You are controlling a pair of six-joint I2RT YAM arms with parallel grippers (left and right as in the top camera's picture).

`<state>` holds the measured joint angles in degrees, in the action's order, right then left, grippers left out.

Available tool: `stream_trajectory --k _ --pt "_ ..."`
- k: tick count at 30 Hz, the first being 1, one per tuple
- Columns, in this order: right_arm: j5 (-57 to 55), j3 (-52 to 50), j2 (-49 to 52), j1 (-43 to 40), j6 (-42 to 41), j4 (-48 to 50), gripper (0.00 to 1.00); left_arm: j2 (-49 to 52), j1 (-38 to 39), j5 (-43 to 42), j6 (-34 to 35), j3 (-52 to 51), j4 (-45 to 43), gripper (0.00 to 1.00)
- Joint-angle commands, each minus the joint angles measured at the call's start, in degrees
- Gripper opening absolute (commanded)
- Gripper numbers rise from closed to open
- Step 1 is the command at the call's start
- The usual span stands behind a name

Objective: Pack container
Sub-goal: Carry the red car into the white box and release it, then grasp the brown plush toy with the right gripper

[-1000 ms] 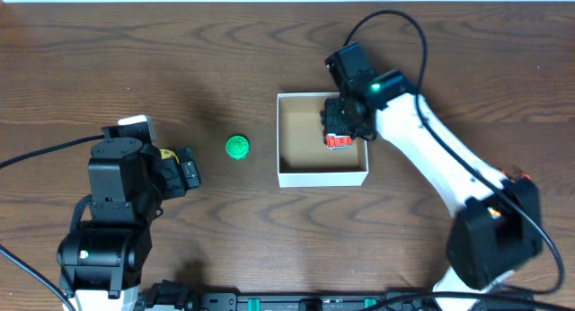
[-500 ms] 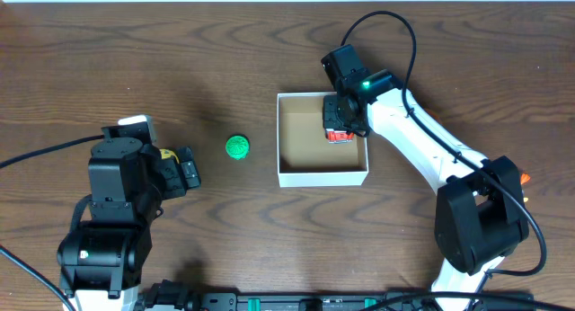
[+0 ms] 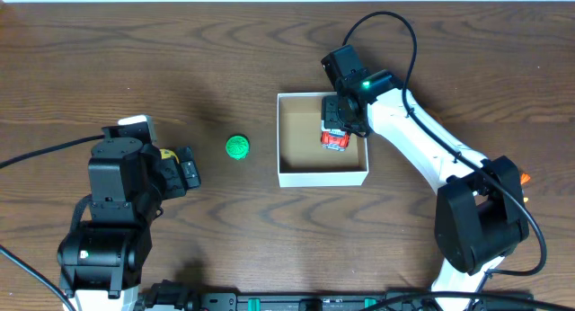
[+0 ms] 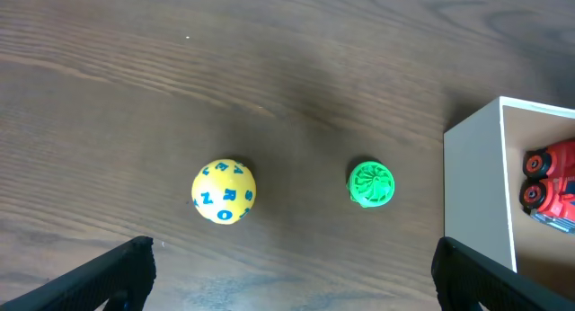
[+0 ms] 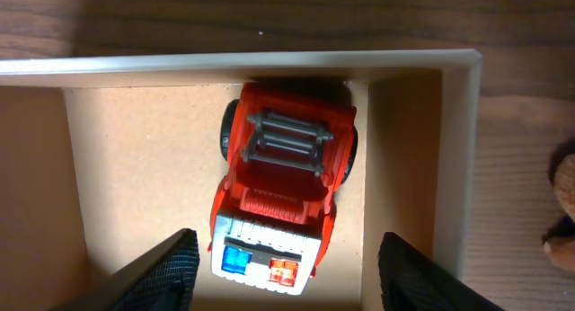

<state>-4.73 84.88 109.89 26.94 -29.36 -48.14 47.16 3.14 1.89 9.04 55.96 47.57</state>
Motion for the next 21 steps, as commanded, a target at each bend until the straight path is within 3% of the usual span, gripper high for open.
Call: stream_trajectory --k 1,7,10,15,21 --pt "-0.8 0.8 -0.3 -0.2 0.4 -0.1 0.66 -0.1 -0.2 0.2 0.2 1.0 0.0 0.98" --pt "0.5 9.4 -4.7 -0.7 8.7 -5.5 0.74 -0.1 -0.2 0.2 0.2 1.0 0.0 0.98" --pt "-1.5 14.9 -9.0 -3.6 10.6 -10.4 0.99 -0.1 -0.2 0.2 0.2 1.0 0.0 0.98" --pt "-0.6 16.4 -15.3 -14.8 15.6 -14.8 0.99 -0.1 -0.2 0.2 0.2 1.0 0.0 0.98" --pt "5.2 12.6 -13.0 -24.8 26.7 -20.1 0.99 -0.1 -0.2 0.2 0.2 1.0 0.0 0.98"
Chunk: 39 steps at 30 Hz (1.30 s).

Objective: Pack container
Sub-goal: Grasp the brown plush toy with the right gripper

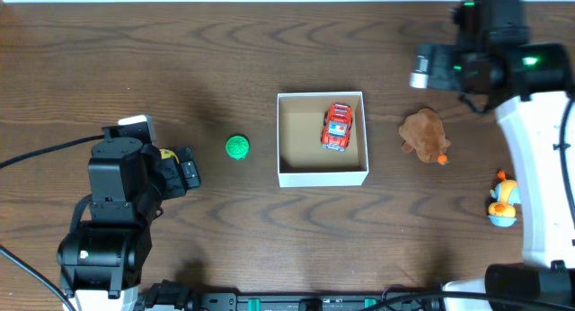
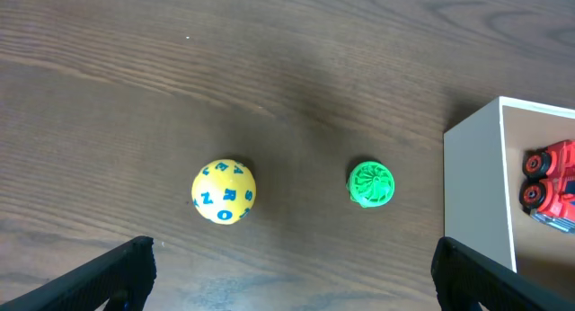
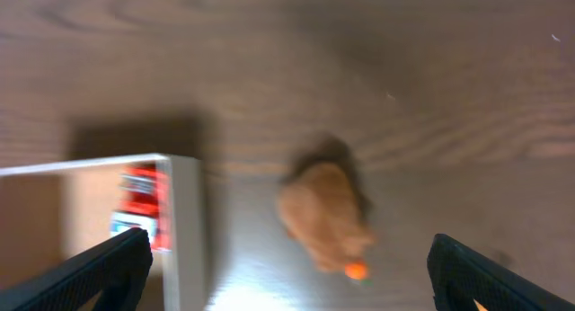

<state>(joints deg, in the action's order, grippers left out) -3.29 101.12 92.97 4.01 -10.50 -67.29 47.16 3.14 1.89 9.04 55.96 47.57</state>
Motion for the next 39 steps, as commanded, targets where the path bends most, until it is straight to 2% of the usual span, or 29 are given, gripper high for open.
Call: stream_trajectory --k 1,8,15,16,17,20,21,22,23,26,34,39 --pt "3.8 -5.3 4.8 -2.6 8.4 -0.9 0.99 0.0 -0.2 0.2 0.2 1.0 0.0 0.98" --pt "3.7 -16.0 12.5 -4.1 9.3 3.7 0.99 0.0 -0.2 0.2 0.2 1.0 0.0 0.98" --pt "1.2 -18.0 20.5 -5.0 9.3 6.7 0.99 0.0 -0.2 0.2 0.2 1.0 0.0 0.98" --pt "1.2 -18.0 20.9 -5.0 9.3 6.8 0.96 0.0 -0.2 0.2 0.2 1.0 0.0 0.98" --pt "1.1 -18.0 21.3 -5.0 9.3 6.8 0.88 0.0 -0.2 0.2 0.2 1.0 0.0 0.98" --pt "1.1 -17.9 21.0 -5.0 9.3 6.3 0.46 0.0 -0.2 0.2 0.2 1.0 0.0 0.98" --pt "1.1 -17.7 20.7 -5.0 9.3 6.0 0.28 0.0 -0.2 0.2 0.2 1.0 0.0 0.98" --pt "1.1 -17.5 20.2 -5.0 9.3 5.6 0.16 0.0 -0.2 0.2 0.2 1.0 0.0 0.98" --pt "1.1 -17.2 19.6 -4.9 9.3 5.0 0.09 0.0 -0.2 0.2 0.2 1.0 0.0 0.98" --pt "1.1 -15.8 16.4 -4.7 9.3 3.3 0.01 0.0 -0.2 0.2 0.2 1.0 0.0 0.98" --pt "3.0 -8.2 1.4 -2.4 5.8 0.9 0.01 0.0 -0.2 0.2 0.2 1.0 0.0 0.98" --pt "4.4 -7.7 -7.3 3.5 -0.4 4.0 0.01 0.0 -0.2 0.2 0.3 1.0 0.0 0.98"
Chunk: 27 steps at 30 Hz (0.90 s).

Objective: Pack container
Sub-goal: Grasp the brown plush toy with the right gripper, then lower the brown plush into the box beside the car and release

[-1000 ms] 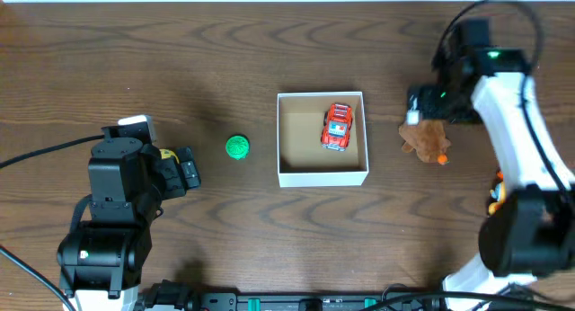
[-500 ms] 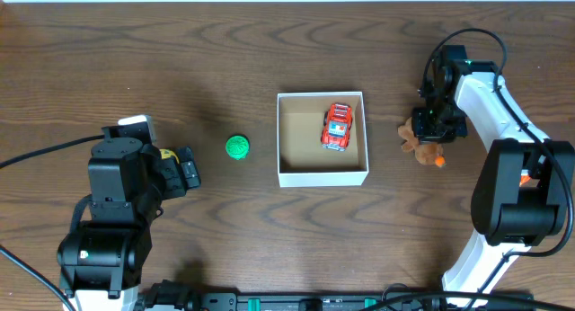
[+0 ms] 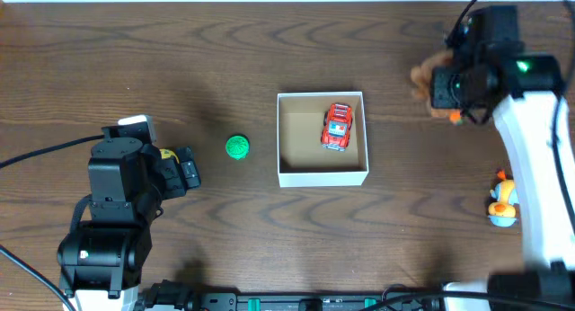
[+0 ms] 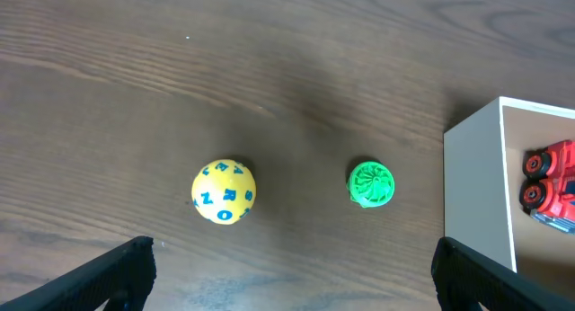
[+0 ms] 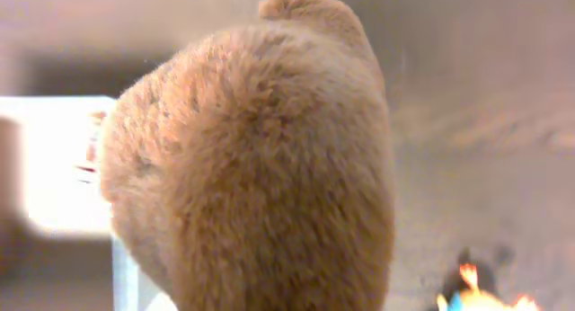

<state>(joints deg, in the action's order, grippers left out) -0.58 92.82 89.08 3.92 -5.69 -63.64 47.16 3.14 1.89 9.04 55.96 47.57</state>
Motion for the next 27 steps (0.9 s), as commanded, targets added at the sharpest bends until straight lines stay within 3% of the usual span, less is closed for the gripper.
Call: stream_trajectory --k 1,7,13,22,27 --pt "1.7 0.6 -4.4 5.8 -7.8 1.0 0.01 0.0 -0.2 0.2 0.3 1.0 0.0 0.98" --pt "1.6 0.0 -3.7 17.7 -18.8 4.4 0.03 0.0 -0.2 0.2 0.3 1.0 0.0 0.98" --pt "-0.9 -0.1 4.2 26.3 -26.0 7.7 0.05 0.0 -0.2 0.2 0.3 1.0 0.0 0.98" --pt "-1.7 -0.1 19.1 28.3 -37.4 7.8 0.05 0.0 -0.2 0.2 0.2 1.0 0.0 0.98" --pt "-0.9 -0.1 24.2 28.4 -38.4 9.2 0.06 0.0 -0.2 0.2 0.2 1.0 0.0 0.98"
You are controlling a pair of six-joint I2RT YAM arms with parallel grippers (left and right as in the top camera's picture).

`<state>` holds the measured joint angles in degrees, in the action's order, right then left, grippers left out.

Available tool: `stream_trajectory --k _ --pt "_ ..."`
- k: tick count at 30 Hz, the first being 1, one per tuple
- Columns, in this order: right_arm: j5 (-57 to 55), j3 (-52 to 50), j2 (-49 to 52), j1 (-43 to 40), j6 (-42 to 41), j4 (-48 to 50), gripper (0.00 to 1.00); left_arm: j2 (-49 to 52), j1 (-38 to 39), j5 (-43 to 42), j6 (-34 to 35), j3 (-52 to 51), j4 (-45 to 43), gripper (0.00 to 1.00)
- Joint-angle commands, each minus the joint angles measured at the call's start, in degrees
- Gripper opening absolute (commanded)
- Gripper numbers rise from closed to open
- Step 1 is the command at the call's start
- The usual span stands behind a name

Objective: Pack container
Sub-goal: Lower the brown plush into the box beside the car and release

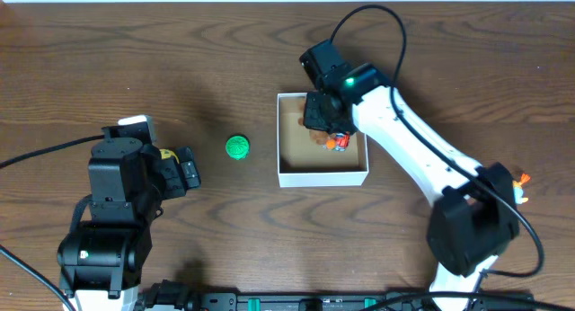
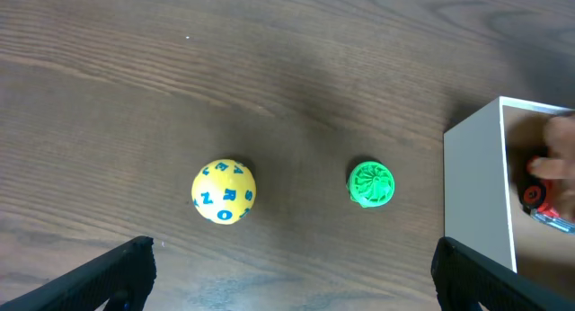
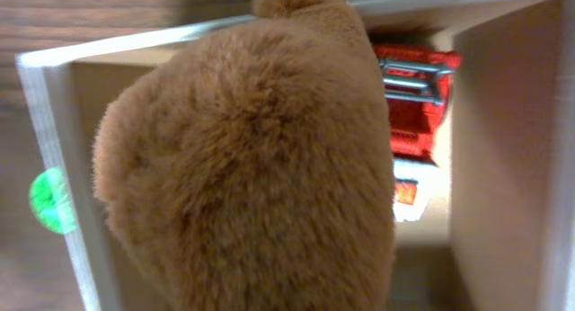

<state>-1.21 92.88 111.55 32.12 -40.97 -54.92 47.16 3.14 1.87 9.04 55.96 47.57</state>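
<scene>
The white box [image 1: 323, 178] sits mid-table with a red toy truck [image 1: 340, 142] in its right half. My right gripper [image 1: 323, 113] hangs over the box, shut on a brown plush toy [image 3: 252, 167]. The plush fills the right wrist view and hides the fingers; the truck [image 3: 415, 104] shows beside it. A green ball [image 1: 237, 146] lies left of the box. In the left wrist view the green ball [image 2: 370, 183] and a yellow lettered ball [image 2: 224, 191] lie ahead of my open left gripper [image 2: 292, 275], which holds nothing.
The left arm's body [image 1: 117, 194] covers the yellow ball in the overhead view. The right arm [image 1: 422, 158] stretches from the right front corner across to the box, its cable looping behind. A bit of orange [image 1: 521, 177] shows beside its base.
My right gripper, holding the plush, was at the table's far right edge and is now over the box. The left arm and both balls have not moved.
At first my right gripper stood open over the truck in the box. Then it was high at the far right, with the plush lying on the table. Later it held the plush there, and now holds it over the box.
</scene>
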Motion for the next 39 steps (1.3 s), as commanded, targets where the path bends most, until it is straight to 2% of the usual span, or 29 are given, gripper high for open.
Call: stream_trajectory --k 1,6,10,15,16,17,20,26,30,35,39 --pt "-0.2 -0.2 2.3 0.2 -3.1 0.5 0.06 0.0 -0.2 0.2 0.3 1.0 0.0 0.98" --pt "-0.3 -0.2 5.5 0.2 -3.1 0.7 0.12 0.0 -0.2 0.2 0.2 1.0 0.0 0.98" --pt "-0.2 -0.2 7.5 0.2 -3.1 0.9 0.13 0.0 -0.2 0.2 0.2 1.0 0.0 0.98" --pt "-0.2 -0.1 7.5 0.2 -1.9 2.0 0.28 0.0 -0.2 0.2 0.2 1.0 0.0 0.98" --pt "-0.2 -0.1 7.4 0.2 -1.4 2.0 0.32 0.0 -0.2 0.2 0.2 1.0 0.0 0.98" --pt "0.2 -0.1 7.2 0.2 -0.6 2.0 0.41 0.0 -0.2 0.2 0.2 1.0 0.0 0.98" --pt "1.9 0.4 6.6 0.2 2.1 1.9 0.58 0.0 -0.2 0.2 0.2 1.0 0.0 0.98" --pt "1.4 3.2 2.5 0.0 3.8 0.0 0.64 0.0 -0.2 0.2 0.2 1.0 0.0 0.98" --pt "0.3 6.0 -3.1 -0.2 6.8 -0.3 0.97 0.0 -0.2 0.2 0.2 1.0 0.0 0.98" --pt "-0.5 8.1 -11.8 -3.0 8.9 -2.3 0.99 0.0 -0.2 0.2 0.2 1.0 0.0 0.98" --pt "-2.5 8.0 -19.2 -10.3 5.0 -10.0 0.99 0.0 -0.2 0.2 0.2 1.0 0.0 0.98"
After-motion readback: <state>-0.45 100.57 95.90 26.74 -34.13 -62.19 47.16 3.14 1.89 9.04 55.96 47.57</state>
